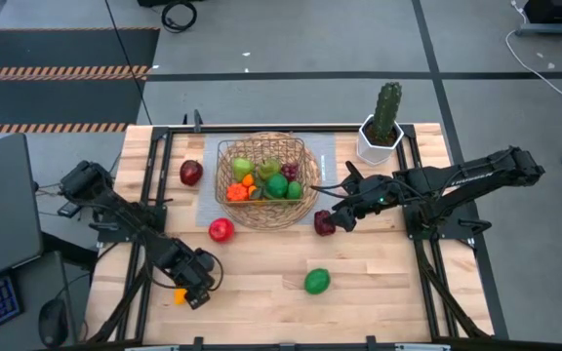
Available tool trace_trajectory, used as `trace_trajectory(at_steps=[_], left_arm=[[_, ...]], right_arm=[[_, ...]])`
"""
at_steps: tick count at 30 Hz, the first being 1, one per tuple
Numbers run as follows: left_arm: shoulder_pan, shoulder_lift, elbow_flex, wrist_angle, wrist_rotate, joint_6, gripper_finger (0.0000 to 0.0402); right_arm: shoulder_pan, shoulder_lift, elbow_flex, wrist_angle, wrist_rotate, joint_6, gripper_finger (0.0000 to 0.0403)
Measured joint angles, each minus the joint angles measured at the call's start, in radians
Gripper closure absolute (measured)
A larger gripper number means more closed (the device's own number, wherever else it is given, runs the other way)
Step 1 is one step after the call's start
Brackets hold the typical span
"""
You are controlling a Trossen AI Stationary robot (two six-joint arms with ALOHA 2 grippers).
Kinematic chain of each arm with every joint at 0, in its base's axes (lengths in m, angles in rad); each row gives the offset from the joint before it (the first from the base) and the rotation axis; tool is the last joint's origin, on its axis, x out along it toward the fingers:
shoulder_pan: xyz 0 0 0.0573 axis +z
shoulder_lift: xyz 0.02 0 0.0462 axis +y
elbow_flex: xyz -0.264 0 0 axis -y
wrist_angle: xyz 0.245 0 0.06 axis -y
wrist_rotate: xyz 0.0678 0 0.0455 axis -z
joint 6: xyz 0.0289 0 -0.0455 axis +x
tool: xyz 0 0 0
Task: Build produce basket
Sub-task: Put the yellow mango into the gold wire basket
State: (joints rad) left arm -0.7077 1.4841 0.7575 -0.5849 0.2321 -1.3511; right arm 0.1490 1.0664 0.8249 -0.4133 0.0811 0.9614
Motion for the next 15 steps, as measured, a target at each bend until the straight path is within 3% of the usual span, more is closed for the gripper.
trace_trajectory(at_steps=[8, 15], left_arm=[[0.134, 0.0, 0.229, -0.138, -0.03, 0.164, 0.0164], [0.326, 0.0, 0.577, -0.421, -0.26, 0.442, 0.0164]], right_arm=[[0.0, 0.0, 0.0, 0.0, 0.0, -0.022, 0.0035], [0.0, 0.0, 0.0, 0.0, 0.0, -0.045, 0.0035]])
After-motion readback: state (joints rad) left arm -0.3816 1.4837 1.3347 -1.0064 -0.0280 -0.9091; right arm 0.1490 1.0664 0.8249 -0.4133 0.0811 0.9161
